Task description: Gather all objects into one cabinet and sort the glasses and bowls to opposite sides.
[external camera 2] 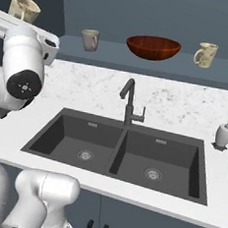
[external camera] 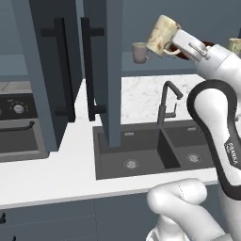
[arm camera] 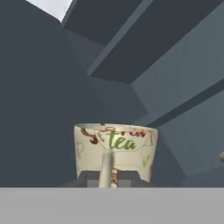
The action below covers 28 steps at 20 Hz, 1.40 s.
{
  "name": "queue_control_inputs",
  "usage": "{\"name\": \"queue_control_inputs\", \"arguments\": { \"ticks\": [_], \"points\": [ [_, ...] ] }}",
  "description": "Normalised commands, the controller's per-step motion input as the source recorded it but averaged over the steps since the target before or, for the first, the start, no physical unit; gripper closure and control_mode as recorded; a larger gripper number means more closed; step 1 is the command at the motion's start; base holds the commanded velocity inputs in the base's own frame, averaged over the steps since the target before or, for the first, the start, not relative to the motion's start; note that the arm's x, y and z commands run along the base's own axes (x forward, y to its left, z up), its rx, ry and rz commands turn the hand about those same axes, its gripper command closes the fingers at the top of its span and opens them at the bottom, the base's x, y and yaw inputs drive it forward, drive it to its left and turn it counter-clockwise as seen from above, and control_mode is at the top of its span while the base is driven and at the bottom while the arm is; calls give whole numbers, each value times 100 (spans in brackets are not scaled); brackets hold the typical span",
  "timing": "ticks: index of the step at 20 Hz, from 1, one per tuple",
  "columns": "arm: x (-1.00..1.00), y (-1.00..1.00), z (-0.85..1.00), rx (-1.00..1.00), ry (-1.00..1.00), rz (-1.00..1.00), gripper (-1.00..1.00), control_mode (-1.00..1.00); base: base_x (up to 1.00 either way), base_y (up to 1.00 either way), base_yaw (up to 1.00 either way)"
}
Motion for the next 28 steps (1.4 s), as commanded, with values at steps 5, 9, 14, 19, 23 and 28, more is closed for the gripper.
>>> {"name": "queue_control_inputs", "arguments": {
  "ticks": [5,9,14,19,23,28],
  "points": [
    [16,0,5,-4,4,0,100,-100,0,0,0],
    [75,-33,58,-3,-2,0,100,-100,0,0,0],
    [64,-40,63,-17,-1,1,100,-100,0,0,0],
    [8,-7,0,-8,0,1,100,-100,0,0,0],
    [-3,-32,1,-39,0,0,100,-100,0,0,0],
    [-19,-8,24,-49,0,0,100,-100,0,0,0]
  ]
}}
